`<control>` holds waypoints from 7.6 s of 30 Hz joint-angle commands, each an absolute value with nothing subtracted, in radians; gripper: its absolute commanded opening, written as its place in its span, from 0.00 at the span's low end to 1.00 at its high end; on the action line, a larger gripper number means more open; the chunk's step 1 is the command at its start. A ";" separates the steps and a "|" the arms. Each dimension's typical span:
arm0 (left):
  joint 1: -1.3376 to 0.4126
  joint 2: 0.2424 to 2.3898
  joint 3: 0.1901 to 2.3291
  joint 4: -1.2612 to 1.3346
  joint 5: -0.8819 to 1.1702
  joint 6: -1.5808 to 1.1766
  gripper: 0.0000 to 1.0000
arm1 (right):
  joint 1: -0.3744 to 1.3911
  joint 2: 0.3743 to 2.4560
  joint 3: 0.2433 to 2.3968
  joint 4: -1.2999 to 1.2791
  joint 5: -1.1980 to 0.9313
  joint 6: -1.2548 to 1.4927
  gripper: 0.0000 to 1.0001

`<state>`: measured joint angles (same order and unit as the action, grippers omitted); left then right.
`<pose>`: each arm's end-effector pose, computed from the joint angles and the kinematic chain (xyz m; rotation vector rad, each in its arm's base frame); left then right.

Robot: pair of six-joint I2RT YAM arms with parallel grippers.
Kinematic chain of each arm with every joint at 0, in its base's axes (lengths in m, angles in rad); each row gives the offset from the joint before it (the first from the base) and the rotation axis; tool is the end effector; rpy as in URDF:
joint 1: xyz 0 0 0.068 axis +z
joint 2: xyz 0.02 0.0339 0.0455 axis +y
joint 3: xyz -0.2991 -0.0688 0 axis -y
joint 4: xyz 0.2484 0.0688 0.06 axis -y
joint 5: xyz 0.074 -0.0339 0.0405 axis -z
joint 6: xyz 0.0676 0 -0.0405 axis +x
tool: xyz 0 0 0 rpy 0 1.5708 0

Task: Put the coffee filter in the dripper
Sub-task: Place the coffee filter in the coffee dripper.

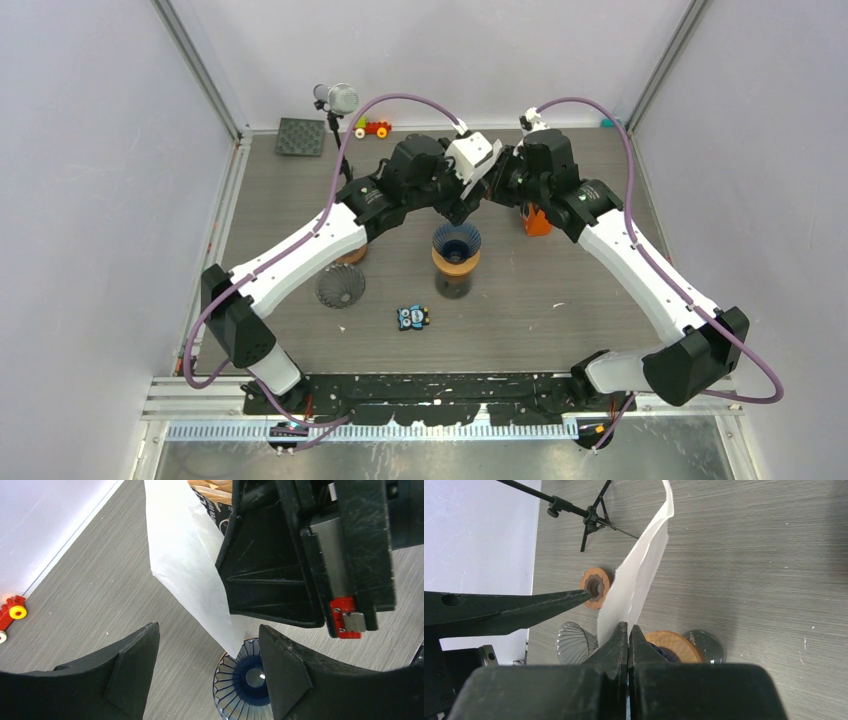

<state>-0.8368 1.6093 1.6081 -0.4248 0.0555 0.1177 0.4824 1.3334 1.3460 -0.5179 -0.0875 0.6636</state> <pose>0.2711 -0.3061 0.4136 0.9663 1.7895 -0.5138 0.2816 0.1541 0.3989 0.1406 2.1673 0.7739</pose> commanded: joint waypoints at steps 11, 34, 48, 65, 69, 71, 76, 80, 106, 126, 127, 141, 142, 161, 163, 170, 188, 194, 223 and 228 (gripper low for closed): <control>-0.841 1.549 1.671 -0.419 0.039 0.156 0.67 | 0.480 1.307 1.345 -0.479 -0.073 0.636 0.00; -0.841 1.616 1.696 -0.401 0.022 0.193 0.63 | 0.478 1.304 1.336 -0.472 -0.092 0.634 0.01; -0.841 1.606 1.665 -0.387 0.012 0.204 0.63 | 0.476 1.305 1.337 -0.473 -0.100 0.635 0.00; -0.841 1.640 1.707 -0.388 -0.043 0.163 0.58 | 0.476 1.314 1.344 -0.481 -0.106 0.618 0.01; -0.841 1.640 1.726 -0.407 -0.029 0.090 0.59 | 0.475 1.312 1.337 -0.482 -0.086 0.609 0.01; -0.841 1.644 1.737 -0.415 -0.047 0.054 0.60 | 0.475 1.311 1.336 -0.481 -0.087 0.608 0.01; -0.840 1.653 1.756 -0.422 -0.073 0.005 0.62 | 0.474 1.310 1.331 -0.483 -0.080 0.601 0.00; -0.839 1.674 1.783 -0.431 -0.089 0.004 0.63 | 0.476 1.311 1.331 -0.480 -0.082 0.600 0.01; -0.840 1.725 1.826 -0.449 -0.169 0.005 0.63 | 0.476 1.287 1.321 -0.487 -0.006 0.561 0.01; -0.839 1.740 1.849 -0.509 -0.185 -0.147 0.67 | 0.487 1.281 1.322 -0.487 0.049 0.532 0.01; -0.839 1.740 1.850 -0.511 -0.186 -0.150 0.66 | 0.488 1.281 1.321 -0.487 0.050 0.532 0.01; -0.836 1.763 1.848 -0.504 -0.115 -0.178 0.50 | 0.490 1.283 1.328 -0.485 0.026 0.538 0.00; -0.836 1.766 1.848 -0.503 -0.113 -0.178 0.49 | 0.491 1.282 1.329 -0.485 0.023 0.540 0.01; -0.818 1.800 1.892 -0.482 -0.079 -0.142 0.38 | 0.491 1.288 1.316 -0.480 0.014 0.532 0.01; -0.818 1.805 1.892 -0.480 -0.077 -0.137 0.38 | 0.491 1.290 1.316 -0.481 0.014 0.532 0.01; -0.818 1.819 1.906 -0.473 -0.063 -0.121 0.38 | 0.491 1.293 1.309 -0.481 -0.017 0.524 0.00; -0.818 1.763 1.843 -0.462 -0.041 -0.102 0.00 | 0.491 1.292 1.317 -0.480 0.093 0.472 0.09; -0.829 1.754 1.828 -0.464 -0.049 -0.092 0.00 | 0.491 1.300 1.335 -0.487 0.118 0.453 0.17; -0.850 1.756 1.862 -0.477 -0.102 -0.081 0.00 | 0.491 1.331 1.363 -0.523 0.121 0.443 0.30; -0.850 1.732 1.841 -0.466 -0.121 -0.065 0.00 | 0.491 1.325 1.359 -0.526 0.166 0.413 0.28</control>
<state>-0.8444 1.7962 1.8168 -0.5060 -0.0940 -0.0746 0.4854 1.3334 1.3193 -0.5373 0.1215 0.4423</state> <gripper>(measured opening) 0.009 0.289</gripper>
